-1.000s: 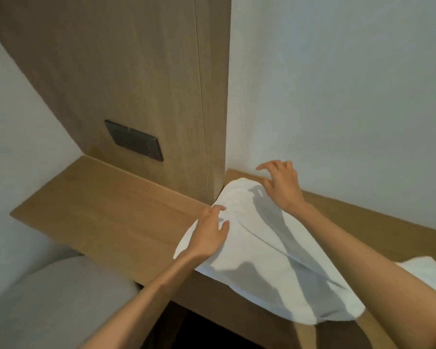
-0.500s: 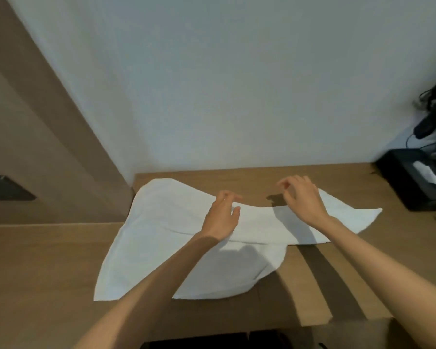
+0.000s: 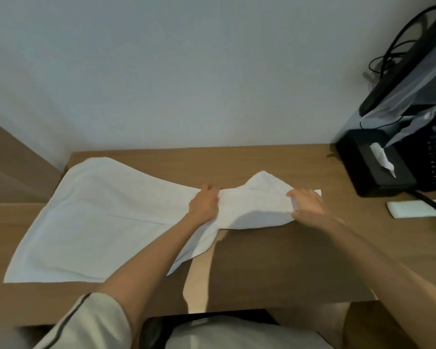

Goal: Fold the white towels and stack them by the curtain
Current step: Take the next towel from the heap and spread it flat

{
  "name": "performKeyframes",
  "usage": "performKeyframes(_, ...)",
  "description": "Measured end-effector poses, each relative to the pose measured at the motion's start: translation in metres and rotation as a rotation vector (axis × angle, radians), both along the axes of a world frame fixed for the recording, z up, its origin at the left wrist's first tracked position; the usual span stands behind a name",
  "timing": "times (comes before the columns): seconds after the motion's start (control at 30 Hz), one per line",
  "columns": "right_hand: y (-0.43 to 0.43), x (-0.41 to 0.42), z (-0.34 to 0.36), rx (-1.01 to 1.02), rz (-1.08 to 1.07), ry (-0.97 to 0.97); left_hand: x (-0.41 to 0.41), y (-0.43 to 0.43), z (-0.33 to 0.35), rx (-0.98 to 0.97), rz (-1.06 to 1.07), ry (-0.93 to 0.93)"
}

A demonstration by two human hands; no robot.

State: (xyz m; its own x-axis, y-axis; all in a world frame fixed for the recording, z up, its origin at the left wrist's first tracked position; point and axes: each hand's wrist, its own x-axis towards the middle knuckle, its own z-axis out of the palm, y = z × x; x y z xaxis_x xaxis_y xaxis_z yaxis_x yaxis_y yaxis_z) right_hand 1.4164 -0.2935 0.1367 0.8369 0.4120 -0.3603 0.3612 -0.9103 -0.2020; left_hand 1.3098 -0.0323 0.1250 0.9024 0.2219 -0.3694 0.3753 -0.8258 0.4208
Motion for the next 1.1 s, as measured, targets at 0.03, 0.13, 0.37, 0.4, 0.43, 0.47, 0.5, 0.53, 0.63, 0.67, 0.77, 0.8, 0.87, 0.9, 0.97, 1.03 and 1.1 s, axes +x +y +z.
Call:
performKeyframes(0.03,-0.005,0.003,-0.005,-0.013,-0.015,0.008,0.001,-0.001,-0.002,0.001,0.037,-0.017)
performKeyframes(0.13,-0.010,0.007,-0.015,-0.082,-0.048,-0.041,-0.003,-0.001,-0.004,0.003,0.123,-0.059)
performKeyframes(0.37,-0.019,0.008,0.036,0.484,-0.069,0.049,-0.013,0.019,0.033,-0.053,0.234,-0.356)
performKeyframes(0.4,-0.018,0.007,0.053,0.580,-0.059,0.014,-0.013,0.022,0.044,-0.046,0.253,-0.425)
performKeyframes(0.43,-0.016,0.006,0.071,0.664,-0.043,-0.030,-0.013,0.025,0.055,-0.045,0.279,-0.496)
performKeyframes(0.47,-0.011,0.006,0.089,0.744,-0.035,-0.066,-0.012,0.029,0.065,-0.046,0.309,-0.563)
performKeyframes(0.5,-0.006,0.005,0.107,0.838,-0.041,-0.074,-0.011,0.033,0.076,-0.042,0.340,-0.622)
performKeyframes(0.53,0.001,0.006,0.124,0.945,-0.054,-0.032,-0.010,0.037,0.086,-0.035,0.371,-0.671)
performKeyframes(0.63,0.018,0.012,0.160,1.139,-0.092,0.270,-0.002,0.046,0.108,-0.029,0.480,-0.779)
performKeyframes(0.67,0.021,0.016,0.162,1.095,-0.095,0.277,0.002,0.049,0.112,-0.023,0.504,-0.784)
performKeyframes(0.77,0.025,0.038,0.148,0.712,-0.078,-0.018,0.017,0.053,0.110,0.047,0.479,-0.682)
performKeyframes(0.8,0.026,0.044,0.139,0.578,-0.072,-0.097,0.023,0.053,0.106,0.064,0.459,-0.632)
performKeyframes(0.87,0.027,0.055,0.118,0.367,-0.063,-0.187,0.033,0.050,0.094,0.044,0.414,-0.529)
performKeyframes(0.9,0.029,0.062,0.107,0.286,-0.058,-0.205,0.036,0.046,0.089,0.013,0.368,-0.478)
performKeyframes(0.97,0.031,0.076,0.088,0.201,-0.082,-0.187,0.041,0.039,0.075,-0.049,0.215,-0.395)
performKeyframes(1.03,0.030,0.084,0.075,0.108,-0.071,-0.198,0.039,0.030,0.063,-0.048,0.070,-0.334)
performKeyframes(1.1,0.033,0.093,0.065,-0.006,-0.008,-0.323,0.040,0.024,0.051,-0.045,-0.012,-0.250)
